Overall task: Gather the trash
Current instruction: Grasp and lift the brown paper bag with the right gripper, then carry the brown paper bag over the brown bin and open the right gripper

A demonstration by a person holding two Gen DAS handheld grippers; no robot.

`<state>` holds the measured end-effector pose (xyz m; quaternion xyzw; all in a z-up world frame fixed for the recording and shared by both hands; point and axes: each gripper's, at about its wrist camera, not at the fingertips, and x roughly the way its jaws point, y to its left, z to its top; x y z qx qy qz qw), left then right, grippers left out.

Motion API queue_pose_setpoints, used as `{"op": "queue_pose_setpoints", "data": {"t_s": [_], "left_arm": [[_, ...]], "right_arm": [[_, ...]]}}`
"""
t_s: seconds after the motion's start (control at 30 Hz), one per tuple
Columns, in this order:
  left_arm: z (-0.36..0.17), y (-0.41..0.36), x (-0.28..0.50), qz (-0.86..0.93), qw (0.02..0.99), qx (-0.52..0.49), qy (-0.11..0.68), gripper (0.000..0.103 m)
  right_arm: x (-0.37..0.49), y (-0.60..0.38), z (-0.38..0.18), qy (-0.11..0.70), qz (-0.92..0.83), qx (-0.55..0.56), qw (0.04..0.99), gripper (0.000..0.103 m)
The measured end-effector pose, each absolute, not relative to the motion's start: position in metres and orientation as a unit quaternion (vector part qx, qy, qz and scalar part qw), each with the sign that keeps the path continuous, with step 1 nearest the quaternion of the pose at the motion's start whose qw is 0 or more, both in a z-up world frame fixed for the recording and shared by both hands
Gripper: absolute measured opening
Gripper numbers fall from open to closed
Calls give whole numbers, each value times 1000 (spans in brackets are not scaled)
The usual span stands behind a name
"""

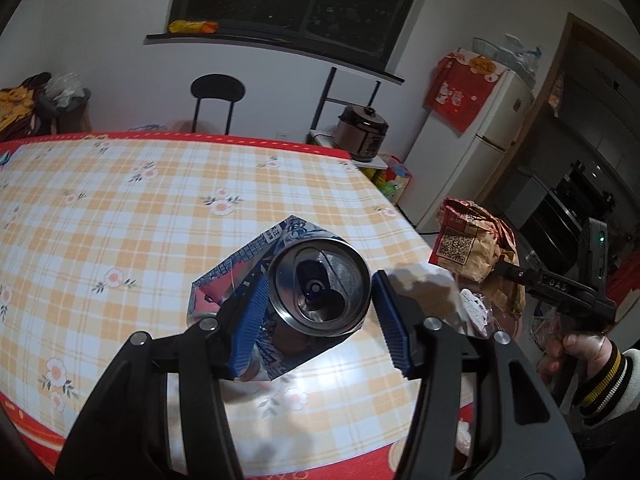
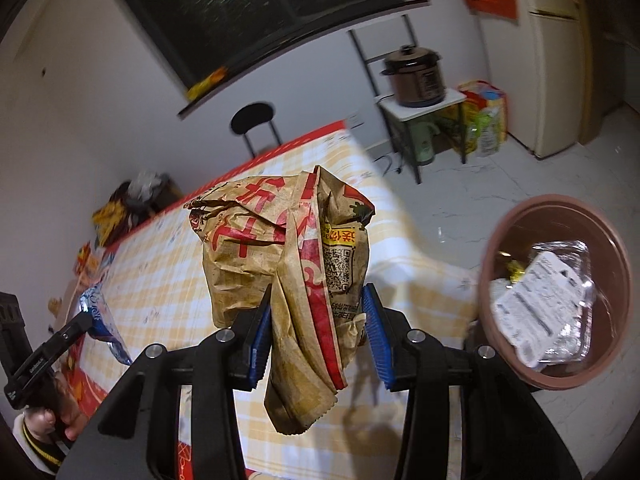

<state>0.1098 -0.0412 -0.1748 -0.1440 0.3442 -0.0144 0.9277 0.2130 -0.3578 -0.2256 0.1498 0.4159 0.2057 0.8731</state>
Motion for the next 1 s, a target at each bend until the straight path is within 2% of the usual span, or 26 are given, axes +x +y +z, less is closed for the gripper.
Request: {"op": "queue_pose_setpoints", "data": {"t_s": [0.43,0.73,0.8,0.9,0.97,1.0], "left_arm": [[-161,-117,146,-74,923,-154,345,55],[-156,-167,168,-93,923,-140,347,55],[-155,-177,174,-99,923,-137,347,55],[-154,-197,181,-111,922,-131,347,55],[-153,-211,187,-121,921,-127,347,55],[-153,-216,189,-125,921,-125,348,55]], "right_arm": [[220,-506,-251,416,67,192,886,42],[230,-562,-271,424,30,207,881,43],[233,-569,-275,430,28,208,878,45],[243,-574,-281,440,41,211,872,54],[245,-579,-277,441,46,206,872,63],[244,-580,-273,437,49,204,875,64]]}}
